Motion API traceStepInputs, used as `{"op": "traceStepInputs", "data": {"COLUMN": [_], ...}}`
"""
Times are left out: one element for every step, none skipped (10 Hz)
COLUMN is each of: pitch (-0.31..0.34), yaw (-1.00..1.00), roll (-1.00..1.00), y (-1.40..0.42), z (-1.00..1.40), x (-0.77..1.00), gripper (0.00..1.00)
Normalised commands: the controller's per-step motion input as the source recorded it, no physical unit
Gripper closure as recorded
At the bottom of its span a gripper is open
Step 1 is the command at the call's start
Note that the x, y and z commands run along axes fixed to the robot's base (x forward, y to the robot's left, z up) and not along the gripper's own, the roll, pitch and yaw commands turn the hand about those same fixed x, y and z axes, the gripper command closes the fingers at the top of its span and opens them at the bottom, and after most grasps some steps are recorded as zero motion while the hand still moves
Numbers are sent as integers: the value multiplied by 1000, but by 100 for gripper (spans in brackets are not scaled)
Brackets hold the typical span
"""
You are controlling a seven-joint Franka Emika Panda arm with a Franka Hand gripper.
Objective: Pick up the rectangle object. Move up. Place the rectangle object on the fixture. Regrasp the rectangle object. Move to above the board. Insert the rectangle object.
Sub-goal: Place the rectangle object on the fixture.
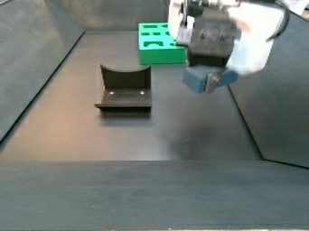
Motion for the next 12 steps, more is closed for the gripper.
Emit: {"op": "traceStepInputs", "data": {"pitch": [43, 36, 37, 32, 33, 32, 36, 43, 49, 59, 48, 57], "yaw": [17, 9, 1, -16, -20, -28, -32, -37, -37, -39, 1000, 1000], "roll": [-112, -135, -144, -168, -178, -191, -191, -181, -183, -179, -33, -23], "y": [-13, -11, -8, -4, -3, -1, 1, 0, 0, 4, -461, -447], "z": [1000, 1000, 1000, 1000, 922, 770, 691, 493, 415, 250, 70, 12], "x": [-20, -23, -27, -30, -30, -24, -23, -12, -10, -3, 1000, 1000], "gripper": [100, 100, 100, 100, 100, 100, 100, 100, 100, 100, 100, 100]}}
